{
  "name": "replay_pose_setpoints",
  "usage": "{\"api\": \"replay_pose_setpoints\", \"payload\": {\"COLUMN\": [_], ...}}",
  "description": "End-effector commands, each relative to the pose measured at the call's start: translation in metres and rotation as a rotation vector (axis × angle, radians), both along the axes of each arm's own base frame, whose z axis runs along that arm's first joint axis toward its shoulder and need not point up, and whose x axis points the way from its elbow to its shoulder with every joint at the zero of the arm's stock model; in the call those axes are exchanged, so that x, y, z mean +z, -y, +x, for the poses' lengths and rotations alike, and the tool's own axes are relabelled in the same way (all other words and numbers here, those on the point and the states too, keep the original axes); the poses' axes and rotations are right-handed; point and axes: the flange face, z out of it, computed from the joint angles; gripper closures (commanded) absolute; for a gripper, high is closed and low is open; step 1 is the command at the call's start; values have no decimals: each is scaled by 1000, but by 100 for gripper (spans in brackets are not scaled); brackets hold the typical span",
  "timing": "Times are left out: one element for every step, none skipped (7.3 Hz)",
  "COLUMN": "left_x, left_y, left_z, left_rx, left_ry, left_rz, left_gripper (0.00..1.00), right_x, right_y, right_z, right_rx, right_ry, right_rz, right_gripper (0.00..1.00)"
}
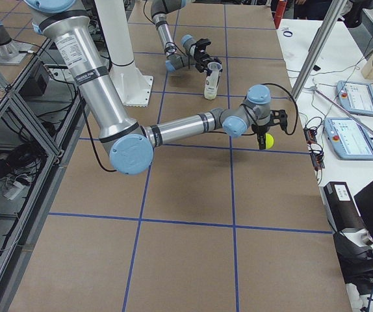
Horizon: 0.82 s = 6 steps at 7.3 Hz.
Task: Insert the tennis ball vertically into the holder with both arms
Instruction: 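Carry the held ball with the right gripper over the can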
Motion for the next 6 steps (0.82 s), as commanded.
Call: {"api": "replay_pose_setpoints", "payload": {"left_x": [0,-1,-1,-1,-2,-2], "left_y": [0,-1,-3,-3,-3,-3], "left_z": [0,1,3,3,3,3], "left_rx": [0,0,5,5,5,5], "left_ry": [0,-2,-2,0,-2,-2], "left_rz": [0,0,0,-1,0,0], "left_gripper": [16,16,16,16,16,16], "right_x": [-124,-171,-212,-251,-290,-321], "right_y": [-55,-77,-101,-129,-156,-180], "right_z": [-40,-63,-85,-111,-141,-169], "right_rx": [31,59,83,96,118,131], "right_ry": [67,121,151,144,135,122], "right_rz": [-119,-170,-210,-238,-266,-283], "right_gripper": [100,100,100,100,100,100]}}
